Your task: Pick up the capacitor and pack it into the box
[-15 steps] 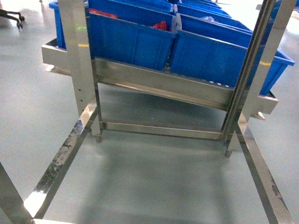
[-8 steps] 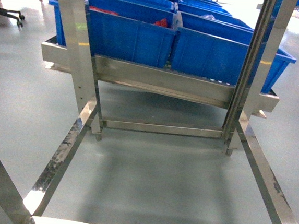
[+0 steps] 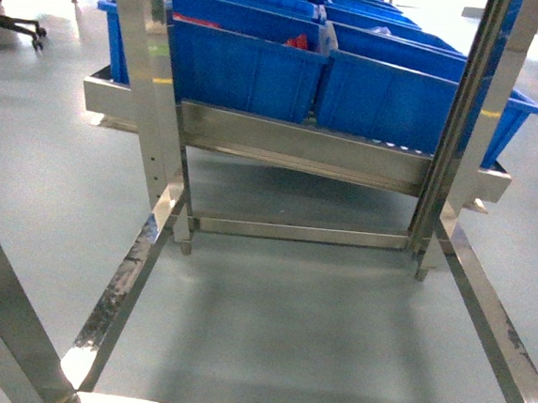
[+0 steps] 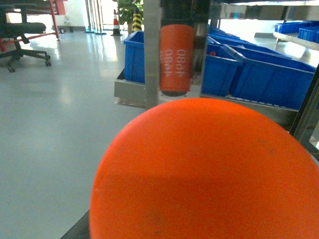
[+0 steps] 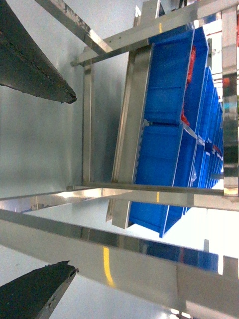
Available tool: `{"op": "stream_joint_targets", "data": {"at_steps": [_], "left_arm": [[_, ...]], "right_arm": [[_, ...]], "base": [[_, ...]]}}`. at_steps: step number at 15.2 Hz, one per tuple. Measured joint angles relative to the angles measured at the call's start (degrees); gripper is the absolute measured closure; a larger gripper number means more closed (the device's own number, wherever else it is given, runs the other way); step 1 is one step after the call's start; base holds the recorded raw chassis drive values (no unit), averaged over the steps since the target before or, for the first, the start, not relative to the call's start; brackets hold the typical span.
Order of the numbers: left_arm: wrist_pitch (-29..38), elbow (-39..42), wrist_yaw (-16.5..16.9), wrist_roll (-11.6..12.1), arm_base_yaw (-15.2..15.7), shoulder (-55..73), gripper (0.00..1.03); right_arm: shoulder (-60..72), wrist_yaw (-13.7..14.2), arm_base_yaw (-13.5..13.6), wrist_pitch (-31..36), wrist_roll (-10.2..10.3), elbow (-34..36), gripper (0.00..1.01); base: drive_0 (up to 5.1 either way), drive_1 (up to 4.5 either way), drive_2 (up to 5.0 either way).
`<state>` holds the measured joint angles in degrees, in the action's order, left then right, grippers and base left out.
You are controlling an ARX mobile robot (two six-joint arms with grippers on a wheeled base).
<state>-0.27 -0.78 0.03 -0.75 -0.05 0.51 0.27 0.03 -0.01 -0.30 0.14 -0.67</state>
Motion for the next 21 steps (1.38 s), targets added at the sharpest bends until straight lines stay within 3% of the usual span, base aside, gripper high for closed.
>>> {"op": "stream_joint_targets", "data": {"at_steps": [21], "left_arm": [[0.0, 0.0, -0.1, 0.0, 0.0, 0.0, 0.59]], "right_arm": [[0.0, 0.0, 0.0, 0.3, 0.0, 0.0, 0.03]], "base": [[-4.9, 2.52, 2.5]]}}
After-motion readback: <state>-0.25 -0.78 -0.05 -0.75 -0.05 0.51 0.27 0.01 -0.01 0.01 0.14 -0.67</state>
